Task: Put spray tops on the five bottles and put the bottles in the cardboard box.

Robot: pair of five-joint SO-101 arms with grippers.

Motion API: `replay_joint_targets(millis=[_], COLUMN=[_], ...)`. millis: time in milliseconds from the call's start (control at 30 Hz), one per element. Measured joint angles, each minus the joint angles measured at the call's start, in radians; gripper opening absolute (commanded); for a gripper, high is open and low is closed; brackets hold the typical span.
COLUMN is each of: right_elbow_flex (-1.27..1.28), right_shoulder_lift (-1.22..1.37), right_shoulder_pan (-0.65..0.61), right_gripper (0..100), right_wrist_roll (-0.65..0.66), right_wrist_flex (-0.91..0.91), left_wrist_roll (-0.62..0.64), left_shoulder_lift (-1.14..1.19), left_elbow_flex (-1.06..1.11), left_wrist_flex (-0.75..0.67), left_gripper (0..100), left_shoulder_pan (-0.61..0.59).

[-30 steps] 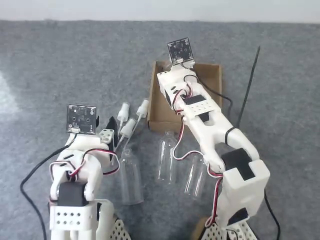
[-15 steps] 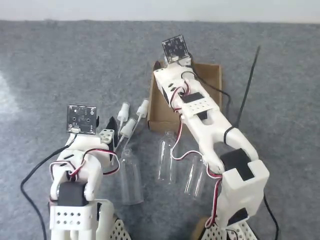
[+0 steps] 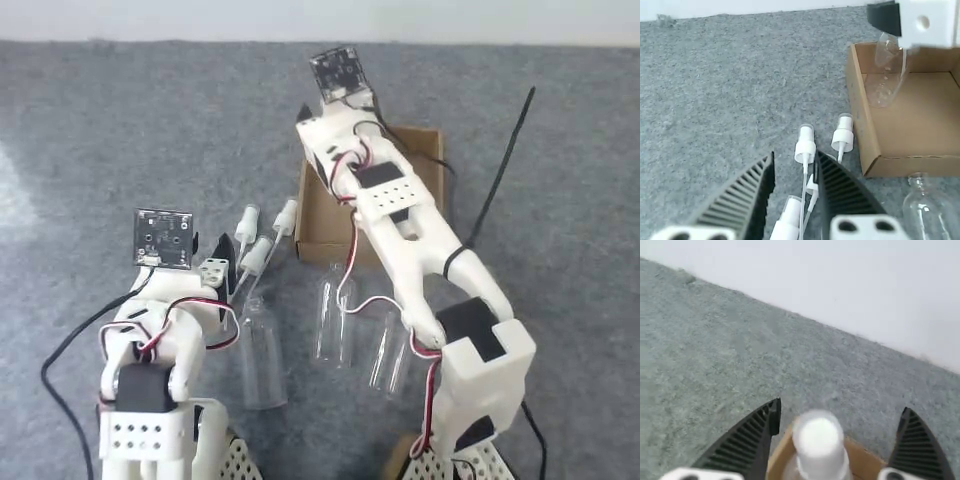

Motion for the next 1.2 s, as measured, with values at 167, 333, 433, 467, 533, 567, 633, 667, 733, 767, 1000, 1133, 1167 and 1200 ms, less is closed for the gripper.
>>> replay_joint_targets(millis=[167, 333, 433, 467, 533, 567, 633, 667, 733, 767, 1000, 1133, 1167, 1200], right_elbow_flex=[-0.204, -0.48, -0.671, -0.735, -0.867, -0.931, -1.062, -1.126, -1.237, -1.274, -1.217, -0.954, -0.868, -0.778], right_shoulder_lift=[0.0, 0.0, 0.0, 0.0, 0.0, 0.0, 0.0, 0.0, -0.002, -0.002, -0.1, -0.311, -0.376, -0.443], right_shoulder_pan=[-0.023, -0.031, -0.031, -0.028, -0.026, -0.026, -0.028, -0.028, -0.028, -0.028, 0.066, 0.124, 0.137, 0.146], right_gripper=[31.6, 31.4, 31.4, 31.4, 31.4, 31.4, 31.4, 31.4, 31.4, 31.3, 16.7, 19.6, 21.0, 22.5], right_wrist_roll=[0.0, 0.0, 0.0, 0.0, 0.0, 0.0, 0.002, 0.002, 0.003, 0.003, 0.003, 0.114, 0.164, 0.218], right_wrist_flex=[0.173, 0.456, 0.69, 0.776, 0.947, 1.03, 1.194, 1.274, 1.425, 1.478, 1.504, 1.504, 1.504, 1.504], left_wrist_roll=[0.0, 0.0, 0.0, 0.0, 0.0, 0.0, 0.0, 0.0, 0.0, 0.0, 0.0, 0.0, 0.0, 0.0], left_shoulder_lift=[0.0, 0.0, 0.0, 0.0, 0.0, 0.0, 0.0, 0.0, 0.0, 0.0, 0.0, 0.0, 0.0, 0.0], left_elbow_flex=[0.0, 0.003, 0.009, 0.009, 0.011, 0.018, 0.02, 0.02, 0.021, 0.021, 0.021, 0.021, 0.021, 0.021], left_wrist_flex=[0.0, -0.003, -0.02, -0.026, -0.035, -0.035, -0.035, -0.035, -0.035, -0.035, -0.035, -0.035, -0.035, -0.035], left_gripper=[11, 11, 11, 11, 11, 11, 11, 11, 11, 11, 11, 11, 11, 11], left_shoulder_pan=[0.0, 0.0, -0.002, -0.002, 0.0, 0.0, 0.0, 0.0, 0.0, 0.0, 0.0, 0.0, 0.0, 0.0])
